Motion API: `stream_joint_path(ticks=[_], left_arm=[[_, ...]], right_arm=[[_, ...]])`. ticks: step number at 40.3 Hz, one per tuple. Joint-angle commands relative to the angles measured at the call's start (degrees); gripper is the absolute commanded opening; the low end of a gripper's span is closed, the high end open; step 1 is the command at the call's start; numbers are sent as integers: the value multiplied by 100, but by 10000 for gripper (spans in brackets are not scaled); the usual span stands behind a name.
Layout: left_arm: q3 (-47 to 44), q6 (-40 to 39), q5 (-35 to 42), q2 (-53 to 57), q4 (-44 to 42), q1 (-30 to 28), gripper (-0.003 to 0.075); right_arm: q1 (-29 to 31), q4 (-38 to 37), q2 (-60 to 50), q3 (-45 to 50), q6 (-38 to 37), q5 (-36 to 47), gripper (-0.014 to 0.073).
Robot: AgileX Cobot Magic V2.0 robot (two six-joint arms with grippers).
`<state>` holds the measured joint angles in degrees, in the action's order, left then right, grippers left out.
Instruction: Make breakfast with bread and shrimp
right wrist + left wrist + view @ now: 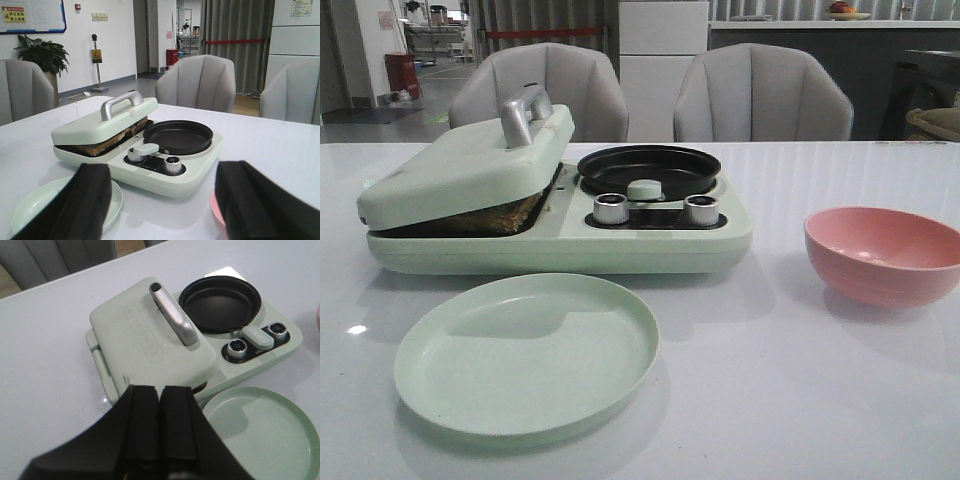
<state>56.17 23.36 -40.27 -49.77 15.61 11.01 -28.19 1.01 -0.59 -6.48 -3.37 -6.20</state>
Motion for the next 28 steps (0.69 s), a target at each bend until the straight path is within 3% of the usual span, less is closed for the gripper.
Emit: stream_joint_path(ticks=[1,28], left_arm=[[-270,-163,483,537,66,30,32],[-2918,-189,1048,3855,-97,30,32]], right_arm=[[6,-52,-104,-164,22,522,552],[6,-52,-104,-164,22,588,552]])
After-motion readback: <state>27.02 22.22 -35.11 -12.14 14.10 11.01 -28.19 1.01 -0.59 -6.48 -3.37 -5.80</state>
